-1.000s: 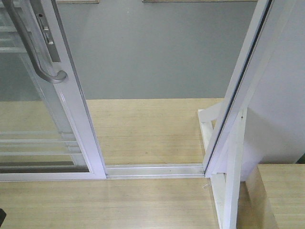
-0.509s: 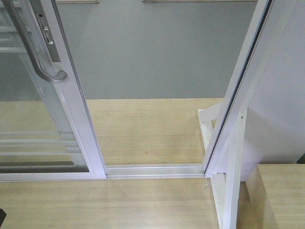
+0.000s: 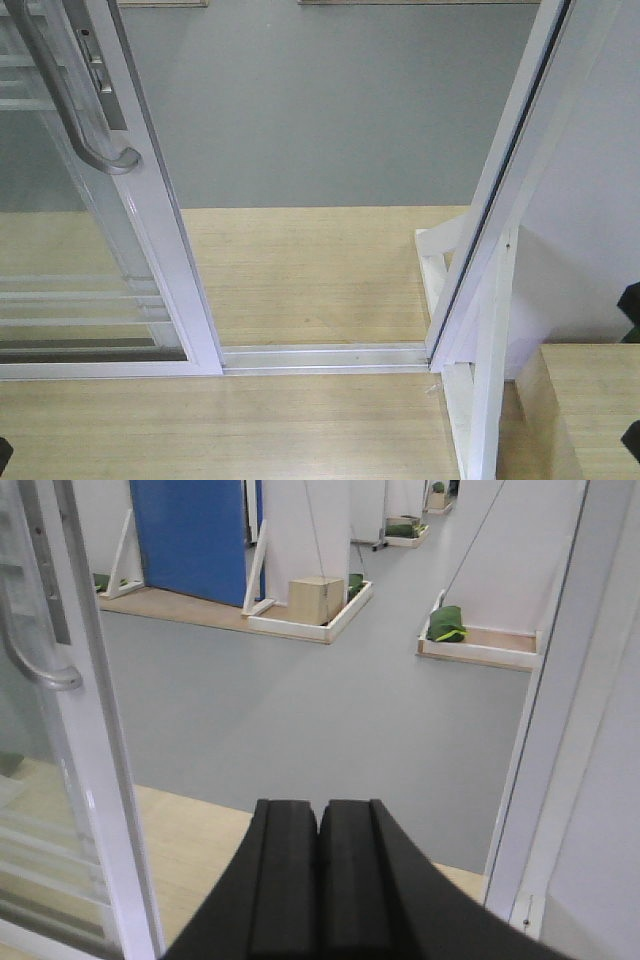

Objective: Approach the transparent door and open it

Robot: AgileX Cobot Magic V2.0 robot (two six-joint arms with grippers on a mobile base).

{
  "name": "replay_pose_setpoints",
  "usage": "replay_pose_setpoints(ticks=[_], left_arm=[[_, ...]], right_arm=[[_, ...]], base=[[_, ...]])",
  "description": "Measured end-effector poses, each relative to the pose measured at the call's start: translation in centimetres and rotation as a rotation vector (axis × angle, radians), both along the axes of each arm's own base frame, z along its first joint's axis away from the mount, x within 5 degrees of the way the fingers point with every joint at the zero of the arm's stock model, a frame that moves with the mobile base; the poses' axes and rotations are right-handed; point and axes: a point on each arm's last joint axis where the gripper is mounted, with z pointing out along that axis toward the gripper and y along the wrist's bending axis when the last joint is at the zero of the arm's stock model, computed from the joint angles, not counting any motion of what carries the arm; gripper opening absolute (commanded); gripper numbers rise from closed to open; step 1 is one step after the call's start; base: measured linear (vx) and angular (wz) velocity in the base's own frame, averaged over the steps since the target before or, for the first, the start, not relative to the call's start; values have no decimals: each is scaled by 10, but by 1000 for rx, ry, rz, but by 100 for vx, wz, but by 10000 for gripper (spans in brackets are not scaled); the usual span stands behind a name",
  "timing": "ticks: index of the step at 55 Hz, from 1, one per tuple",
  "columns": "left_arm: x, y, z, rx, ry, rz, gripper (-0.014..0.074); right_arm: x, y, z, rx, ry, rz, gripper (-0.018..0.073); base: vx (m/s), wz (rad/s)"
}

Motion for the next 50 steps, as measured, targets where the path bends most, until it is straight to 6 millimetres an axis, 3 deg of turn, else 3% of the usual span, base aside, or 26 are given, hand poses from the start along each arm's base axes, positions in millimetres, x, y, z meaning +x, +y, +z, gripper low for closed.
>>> replay_pose_setpoints(ticks=[18, 50], left_arm=[[0, 0, 0, 0, 1, 0, 0], [0, 0, 0, 0, 0, 0, 0]], right_arm=[[-7, -2, -75, 27, -25, 1, -6], [-5, -12, -79, 53, -14, -189, -6]], base=[[0, 0], [0, 0]])
